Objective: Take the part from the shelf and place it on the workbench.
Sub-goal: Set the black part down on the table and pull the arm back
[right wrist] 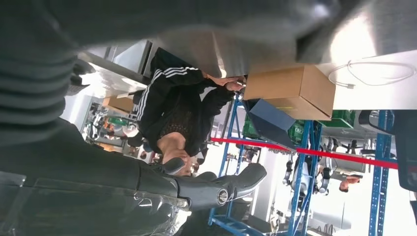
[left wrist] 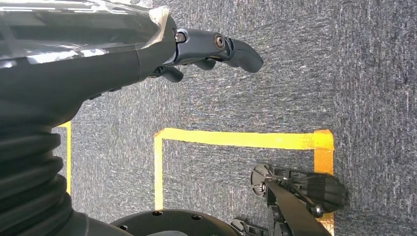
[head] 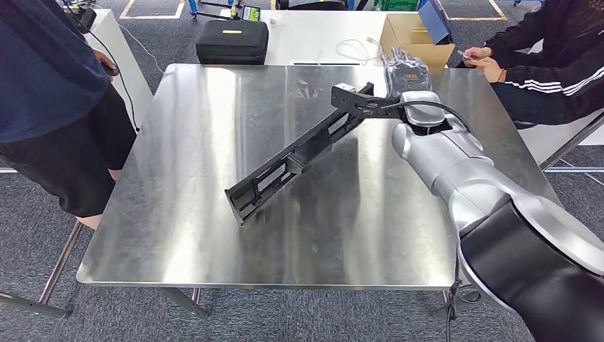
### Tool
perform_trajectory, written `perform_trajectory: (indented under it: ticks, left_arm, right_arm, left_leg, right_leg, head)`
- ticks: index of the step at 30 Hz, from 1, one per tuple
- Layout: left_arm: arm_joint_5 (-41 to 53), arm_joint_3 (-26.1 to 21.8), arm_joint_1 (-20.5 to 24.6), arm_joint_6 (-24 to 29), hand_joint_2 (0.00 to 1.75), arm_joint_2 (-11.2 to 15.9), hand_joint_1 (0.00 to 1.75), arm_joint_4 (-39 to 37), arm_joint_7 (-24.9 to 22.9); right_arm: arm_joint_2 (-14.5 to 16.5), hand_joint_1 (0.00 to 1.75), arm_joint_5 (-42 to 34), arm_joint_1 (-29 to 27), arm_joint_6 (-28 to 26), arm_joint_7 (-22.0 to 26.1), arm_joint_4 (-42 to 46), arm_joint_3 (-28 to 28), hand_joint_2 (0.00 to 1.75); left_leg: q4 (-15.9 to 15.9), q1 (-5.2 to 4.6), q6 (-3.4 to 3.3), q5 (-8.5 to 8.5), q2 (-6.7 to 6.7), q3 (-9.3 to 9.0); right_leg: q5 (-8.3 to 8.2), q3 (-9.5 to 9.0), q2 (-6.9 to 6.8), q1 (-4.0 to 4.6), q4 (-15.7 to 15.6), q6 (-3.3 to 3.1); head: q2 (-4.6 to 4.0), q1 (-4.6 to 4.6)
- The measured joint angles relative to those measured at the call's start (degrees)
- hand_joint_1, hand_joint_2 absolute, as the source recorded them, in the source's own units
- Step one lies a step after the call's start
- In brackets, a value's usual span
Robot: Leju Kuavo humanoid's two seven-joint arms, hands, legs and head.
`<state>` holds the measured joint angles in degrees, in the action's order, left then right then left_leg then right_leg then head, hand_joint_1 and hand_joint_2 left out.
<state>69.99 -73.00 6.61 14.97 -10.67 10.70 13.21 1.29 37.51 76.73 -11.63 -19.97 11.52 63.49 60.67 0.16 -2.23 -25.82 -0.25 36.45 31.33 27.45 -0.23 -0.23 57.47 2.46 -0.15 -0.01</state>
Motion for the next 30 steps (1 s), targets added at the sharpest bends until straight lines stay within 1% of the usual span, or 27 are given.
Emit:
perform_trajectory:
  ticks: [4, 8, 17, 23, 25, 26, 27, 29, 30]
  left_arm:
    - [0.0, 0.0, 0.0, 0.0, 1.75, 0.0, 0.00, 0.0, 0.0]
    - [0.0, 0.0, 0.0, 0.1, 0.00, 0.0, 0.00, 0.0, 0.0]
    - [0.3, 0.5, 0.0, 0.5, 0.00, 0.1, 0.00, 0.0, 0.0]
    - [0.7, 0.7, 0.0, 0.1, 0.00, 0.1, 0.00, 0.0, -0.3]
    - [0.7, 0.7, 0.0, 0.0, 0.00, 0.1, 0.00, 0.0, -0.6]
    - [0.7, 0.7, 0.0, 0.0, 0.00, 0.1, 0.00, 0.0, -0.9]
    - [0.6, 0.7, 0.0, -0.1, 0.00, 0.1, 0.00, 0.0, -1.2]
    - [0.4, 0.7, 0.0, -0.2, 0.00, 0.1, 0.00, 0.0, -1.7]
    - [0.3, 0.7, 0.1, -0.2, 0.00, 0.1, 0.00, 0.0, -1.8]
  right_arm:
    - [0.0, 0.00, 0.0, -0.2, 0.0, 0.0, 0.0, 0.0, 0.00]
    - [0.0, 0.00, 0.1, -0.2, 0.0, 0.1, 0.0, 0.0, 0.00]
    - [-0.5, 0.00, 0.5, -1.3, -0.1, 0.9, 0.0, 0.0, 0.00]
    - [-0.6, 0.00, -1.2, -1.5, -1.6, 2.9, 0.0, -1.3, 0.00]
    - [-0.6, 0.00, -4.7, -1.6, -2.3, 5.3, 0.1, -2.7, 0.00]
    - [-0.5, 0.00, -8.5, -1.6, -2.0, 7.6, 0.2, -4.3, 0.00]
    - [-0.4, 0.00, -13.7, -1.7, -1.0, 10.8, 0.5, -6.7, 0.00]
    - [0.1, 0.00, -24.7, -2.0, 2.1, 17.6, 1.4, -13.5, 0.00]
    - [0.4, 0.00, -28.3, -2.1, 3.3, 19.9, 1.9, -17.2, 0.00]
  left_leg:
    - [0.0, 0.00, 0.00, 0.00, 0.00, 0.00]
    - [0.0, 0.00, 0.00, 0.00, 0.00, 0.00]
    - [0.0, 0.00, 0.00, 0.00, 0.00, -0.01]
    - [0.0, 0.00, 0.00, 0.00, -0.01, -0.02]
    - [0.0, 0.00, 0.00, 0.00, 0.00, -0.02]
    - [0.0, 0.00, 0.00, 0.00, 0.00, -0.02]
    - [0.0, 0.00, 0.00, 0.00, 0.00, -0.02]
    - [0.0, 0.00, 0.00, 0.00, 0.02, -0.02]
    - [0.0, 0.01, 0.00, 0.00, 0.01, -0.02]
  right_leg:
    - [0.00, 0.00, 0.00, 0.00, 0.0, 0.00]
    - [0.00, 0.00, 0.00, 0.00, 0.0, 0.00]
    - [0.00, -0.02, 0.00, 0.00, 0.0, 0.00]
    - [0.00, -0.02, 0.00, 0.00, 0.0, 0.00]
    - [0.00, -0.03, 0.00, 0.01, 0.0, 0.00]
    - [0.00, -0.04, 0.00, 0.01, 0.0, 0.00]
    - [0.00, -0.05, 0.00, 0.02, 0.0, 0.00]
    - [0.00, -0.03, 0.02, 0.02, 0.0, 0.00]
    - [0.00, -0.03, 0.02, 0.02, 0.0, 0.00]
  head:
    - [0.00, 0.01]
    - [0.00, 0.01]
    - [0.00, 0.01]
    - [0.00, 0.00]
    - [0.00, -0.01]
    - [0.00, 0.01]
    - [0.00, 0.00]
    - [0.00, 0.00]
    - [0.00, -0.01]
